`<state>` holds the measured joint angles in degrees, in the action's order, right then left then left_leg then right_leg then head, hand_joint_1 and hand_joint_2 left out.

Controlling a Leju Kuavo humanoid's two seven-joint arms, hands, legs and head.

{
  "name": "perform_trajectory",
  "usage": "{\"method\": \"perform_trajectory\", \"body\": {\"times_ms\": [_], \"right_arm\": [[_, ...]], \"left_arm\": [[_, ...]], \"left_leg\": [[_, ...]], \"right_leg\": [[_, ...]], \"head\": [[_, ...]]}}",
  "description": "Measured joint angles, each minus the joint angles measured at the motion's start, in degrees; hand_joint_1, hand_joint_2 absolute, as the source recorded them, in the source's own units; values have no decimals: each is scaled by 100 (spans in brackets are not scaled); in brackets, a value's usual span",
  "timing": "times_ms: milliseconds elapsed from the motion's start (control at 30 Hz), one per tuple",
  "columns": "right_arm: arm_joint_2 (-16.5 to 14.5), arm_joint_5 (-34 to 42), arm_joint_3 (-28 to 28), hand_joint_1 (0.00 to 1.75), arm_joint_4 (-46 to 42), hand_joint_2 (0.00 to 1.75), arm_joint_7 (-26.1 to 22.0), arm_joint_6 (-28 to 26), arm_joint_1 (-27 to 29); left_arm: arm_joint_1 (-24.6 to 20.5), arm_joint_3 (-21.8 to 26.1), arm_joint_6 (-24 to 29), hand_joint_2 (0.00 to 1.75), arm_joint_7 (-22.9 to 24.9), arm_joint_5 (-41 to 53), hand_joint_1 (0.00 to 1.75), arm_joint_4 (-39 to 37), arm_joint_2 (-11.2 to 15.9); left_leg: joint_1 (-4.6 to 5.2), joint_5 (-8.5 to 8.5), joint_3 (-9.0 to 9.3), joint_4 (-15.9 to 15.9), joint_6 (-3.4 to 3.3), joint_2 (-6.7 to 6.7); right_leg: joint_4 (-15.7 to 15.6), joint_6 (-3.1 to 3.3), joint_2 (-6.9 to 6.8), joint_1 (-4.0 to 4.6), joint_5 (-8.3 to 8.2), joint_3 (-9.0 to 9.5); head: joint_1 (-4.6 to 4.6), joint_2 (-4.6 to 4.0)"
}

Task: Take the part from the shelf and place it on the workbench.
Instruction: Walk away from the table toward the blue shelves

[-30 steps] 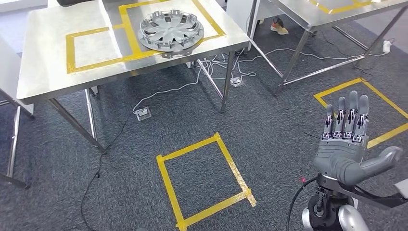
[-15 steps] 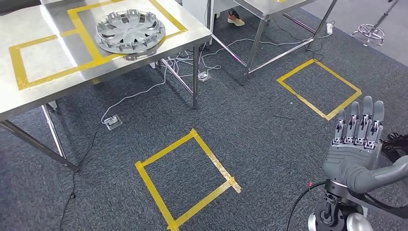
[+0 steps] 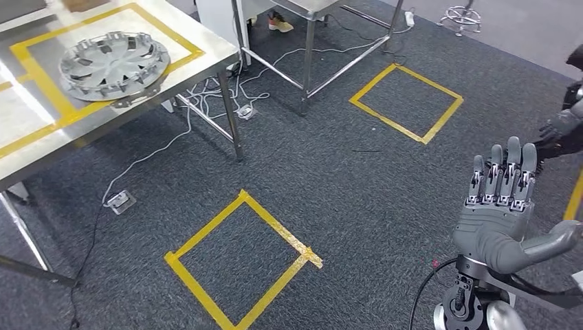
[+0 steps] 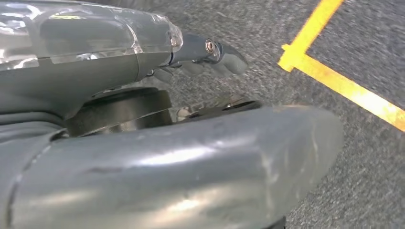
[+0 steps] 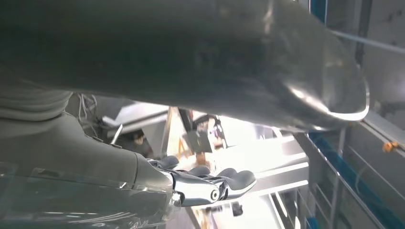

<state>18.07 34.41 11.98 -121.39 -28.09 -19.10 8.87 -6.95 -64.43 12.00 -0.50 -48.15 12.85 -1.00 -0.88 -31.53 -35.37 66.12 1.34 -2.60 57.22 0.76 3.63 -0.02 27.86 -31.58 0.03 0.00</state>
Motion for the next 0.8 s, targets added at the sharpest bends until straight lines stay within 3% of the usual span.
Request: {"method": "perform_trajectory", "body": {"times_ms": [33,100,167,200,267,333,400,433,467,533,600,667,700,767,800], "right_arm": [[-3,11,0,0,1,0,-16,14,13],[-10,32,-2,0,7,0,-44,48,29],[-17,39,-4,0,17,0,-60,75,39],[-20,39,-7,0,22,0,-66,85,42],[-22,40,-8,0,34,0,-77,116,17],[-25,42,-2,0,56,0,-79,146,-8],[-29,41,15,0,85,0,-75,166,-7],[-29,39,26,0,98,0,-71,172,-6],[-30,37,37,0,107,0,-63,176,-8],[-30,31,53,0,113,0,-52,180,-22],[-30,25,62,0,113,0,-49,185,-48],[-30,21,72,0,113,0,-48,190,-62],[-31,21,78,0,111,0,-48,189,-60],[-34,18,89,0,112,0,-47,182,-93],[-41,17,95,0,116,0,-46,176,-109]], "left_arm": [[1,0,-1,0,3,-8,0,-1,2],[6,0,-2,0,20,-21,0,-4,6],[8,0,-4,0,38,-32,0,-5,8],[6,0,-4,0,44,-37,0,-7,8],[3,0,-5,0,46,-55,0,-8,2],[17,0,-7,0,42,-81,0,-11,-1],[27,1,-9,0,38,-106,0,-19,3],[25,1,-10,0,38,-115,0,-22,3],[19,2,-12,0,37,-122,0,-25,2],[2,2,-17,0,32,-131,0,-26,-7],[-11,2,-19,0,28,-138,0,-27,-19],[-19,2,-20,0,26,-143,0,-28,-29],[-25,2,-20,0,25,-145,0,-28,-33],[-35,2,-20,0,9,-148,0,-29,-35],[-33,3,-19,0,-2,-150,0,-31,-32]], "left_leg": [[-25,134,142,-336,-7,-168],[-43,171,279,-632,-33,-379],[-30,164,305,-665,-76,-223],[-33,165,324,-681,-106,-130],[-42,157,366,-712,-161,82],[-16,124,388,-713,-195,301],[-3,91,404,-712,-196,510],[0,73,421,-712,-189,599],[2,54,445,-712,-178,677],[12,13,494,-716,-149,803],[28,-12,516,-727,-105,903],[38,-21,555,-761,-53,1003],[34,-43,581,-763,-21,920],[26,-210,495,-528,23,520],[24,-364,342,-228,31,290]], "right_leg": [[43,-29,81,-5,23,-17],[87,-102,237,-31,39,-71],[86,-173,394,-61,23,-119],[114,-203,364,-59,38,-144],[448,-259,74,-45,221,-312],[1172,-310,-244,-51,546,-680],[1683,-332,-337,-64,671,-953],[1640,-327,-355,-64,572,-936],[1381,-309,-385,-61,386,-808],[591,-232,-594,-12,38,-411],[157,-146,-773,53,-48,-203],[110,-88,-716,76,-30,-198],[71,-60,-662,64,-46,-180],[-12,5,-557,28,-85,-131],[-35,32,-505,14,-96,-114]], "head": [[-18,0],[-25,0],[-18,0],[-13,0],[50,0],[123,0],[159,0],[178,0],[195,0],[216,0],[222,0],[224,0],[217,0],[188,0],[155,0]]}}
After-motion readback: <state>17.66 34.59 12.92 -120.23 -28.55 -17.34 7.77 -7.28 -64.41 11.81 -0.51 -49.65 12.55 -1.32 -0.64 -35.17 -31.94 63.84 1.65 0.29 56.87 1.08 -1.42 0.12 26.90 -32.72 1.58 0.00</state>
